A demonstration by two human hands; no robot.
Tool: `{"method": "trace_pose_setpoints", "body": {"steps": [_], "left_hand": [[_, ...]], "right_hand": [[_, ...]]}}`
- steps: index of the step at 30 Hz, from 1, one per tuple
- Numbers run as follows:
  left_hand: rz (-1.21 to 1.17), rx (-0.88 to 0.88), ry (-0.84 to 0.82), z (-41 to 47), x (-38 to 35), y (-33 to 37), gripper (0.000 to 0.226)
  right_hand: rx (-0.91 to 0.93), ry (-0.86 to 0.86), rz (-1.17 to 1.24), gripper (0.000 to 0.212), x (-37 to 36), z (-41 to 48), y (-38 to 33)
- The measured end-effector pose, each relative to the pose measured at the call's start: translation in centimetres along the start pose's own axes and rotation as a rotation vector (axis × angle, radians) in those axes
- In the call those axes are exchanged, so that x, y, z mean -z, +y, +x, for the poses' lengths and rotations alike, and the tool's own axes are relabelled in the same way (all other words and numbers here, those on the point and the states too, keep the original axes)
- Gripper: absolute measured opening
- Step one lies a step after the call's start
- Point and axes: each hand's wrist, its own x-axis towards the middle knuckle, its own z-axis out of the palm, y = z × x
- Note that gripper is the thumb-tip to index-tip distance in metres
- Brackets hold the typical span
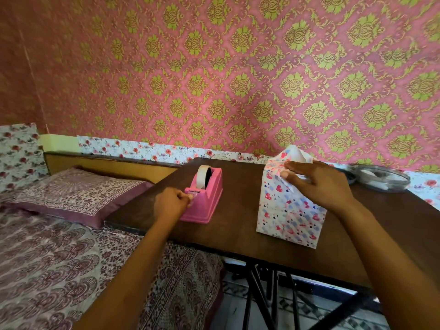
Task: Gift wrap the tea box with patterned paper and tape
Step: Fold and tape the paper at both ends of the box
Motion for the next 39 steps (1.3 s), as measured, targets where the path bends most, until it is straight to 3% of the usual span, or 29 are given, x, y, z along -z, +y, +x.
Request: {"method": "trace_pose_setpoints", "body": {"steps": [5,11,14,18,21,25,29,39], "left_hand": [[0.09,0.031,-0.121,0.8,1.0,0.9,0.028],[0.377,0.104,-0.079,-0.1,1.3,0.1,0.031],[0.126,-0.031,-0.102,-0.9,1.8,0.8,0.021],[-0.557,-0.212,-0.296,-1.6,3.1,6.2,0.011],[-0.613,-0.394,-0.477,-1.0,2.5,10.9,0.012],[-0.426,-0.592,-0.668,0.3,0.4,16.8,0.015],[-0.197,-0.682,-0.847,2.3,-1.8,20.3,0.021],[0.22,-0.625,-1.077,4.0,-2.9,24.2,0.014]], "right_hand": [[-0.023,0.051,0.046,0.069,-0.3,0.3,-0.3],[-0.06,0.004,-0.01,0.055,-0.4,0.4,-0.2],[-0.052,0.022,-0.025,0.054,-0.4,0.4,-0.3],[-0.041,0.023,-0.008,0.064,-0.2,0.4,-0.7],[-0.043,0.03,0.031,0.072,-0.2,0.5,-0.9],[-0.065,0.038,0.008,0.081,-0.6,0.8,-0.9],[-0.04,0.09,-0.045,0.082,-0.8,1.0,-0.7],[-0.028,0.149,-0.051,0.088,-0.8,1.3,-0.5]]}}
